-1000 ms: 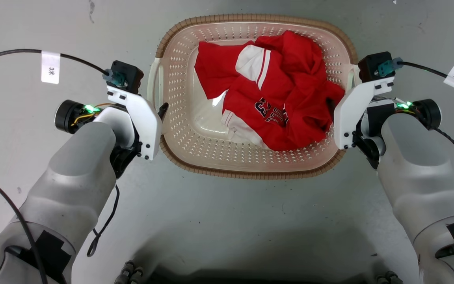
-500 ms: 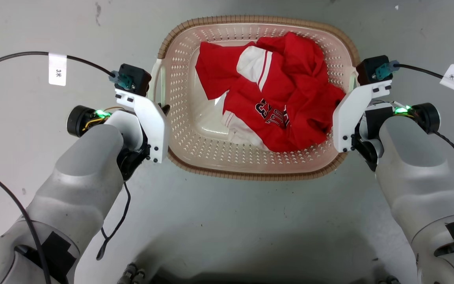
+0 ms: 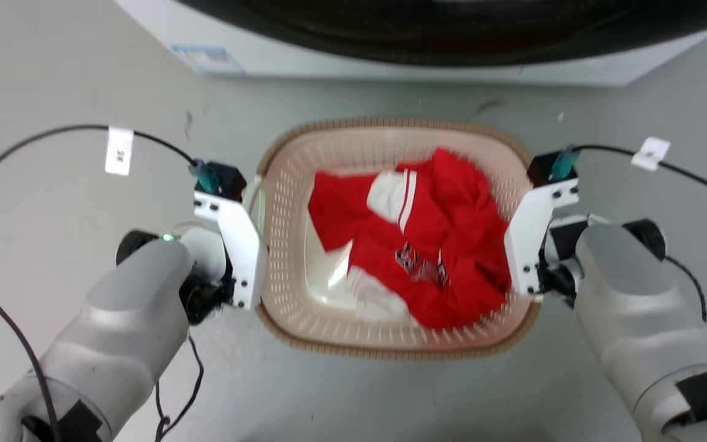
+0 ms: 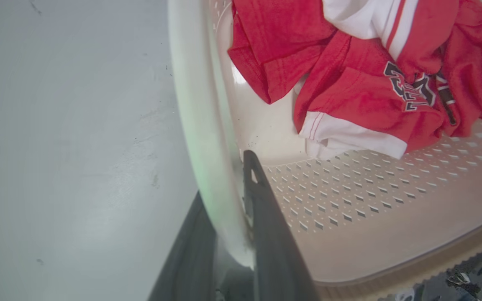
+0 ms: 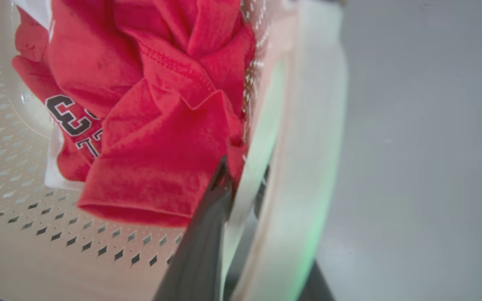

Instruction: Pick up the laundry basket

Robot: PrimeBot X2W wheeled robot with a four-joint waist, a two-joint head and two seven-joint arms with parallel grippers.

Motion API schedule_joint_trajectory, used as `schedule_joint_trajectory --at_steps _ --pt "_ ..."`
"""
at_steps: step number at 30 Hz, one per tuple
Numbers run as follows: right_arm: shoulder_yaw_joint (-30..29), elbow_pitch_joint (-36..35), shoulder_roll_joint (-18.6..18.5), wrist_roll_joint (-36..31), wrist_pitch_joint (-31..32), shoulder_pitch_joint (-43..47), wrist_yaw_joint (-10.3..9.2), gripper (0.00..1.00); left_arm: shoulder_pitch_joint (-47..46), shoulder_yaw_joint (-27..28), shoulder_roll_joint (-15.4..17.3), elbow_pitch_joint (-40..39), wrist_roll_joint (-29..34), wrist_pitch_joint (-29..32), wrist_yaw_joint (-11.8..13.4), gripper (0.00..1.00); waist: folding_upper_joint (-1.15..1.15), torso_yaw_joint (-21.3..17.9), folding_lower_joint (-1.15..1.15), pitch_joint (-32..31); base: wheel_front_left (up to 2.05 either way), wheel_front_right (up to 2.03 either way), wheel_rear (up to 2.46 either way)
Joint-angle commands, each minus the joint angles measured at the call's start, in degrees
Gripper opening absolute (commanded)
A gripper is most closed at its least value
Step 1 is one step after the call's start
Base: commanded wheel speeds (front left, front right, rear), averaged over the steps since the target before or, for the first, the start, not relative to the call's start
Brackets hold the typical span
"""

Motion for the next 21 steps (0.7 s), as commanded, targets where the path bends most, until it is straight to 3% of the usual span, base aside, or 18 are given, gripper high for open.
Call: schedule_joint_trajectory --at_steps 1,15,21 --pt "2.09 -0.03 -0.77 1.03 2.18 1.71 -0.04 0.00 1.45 -1.00 1.59 -0.16 -1.17 2.03 0.09 0.00 0.00 -0.77 0.00 -7.36 0.00 0.00 0.00" --pt "11.09 -3.92 -0.83 11.14 12.68 6.99 -0.03 0.00 7.44 -6.58 4.82 -3.15 -7.78 10.29 0.09 0.00 0.00 -1.98 0.00 -22.45 0.00 0.00 0.00" --pt "13.22 -4.55 -0.79 14.64 15.54 9.24 -0.03 0.00 9.51 -7.64 4.50 -3.64 -10.06 12.75 0.09 0.00 0.00 -2.28 0.00 -27.27 0.00 0.00 0.00"
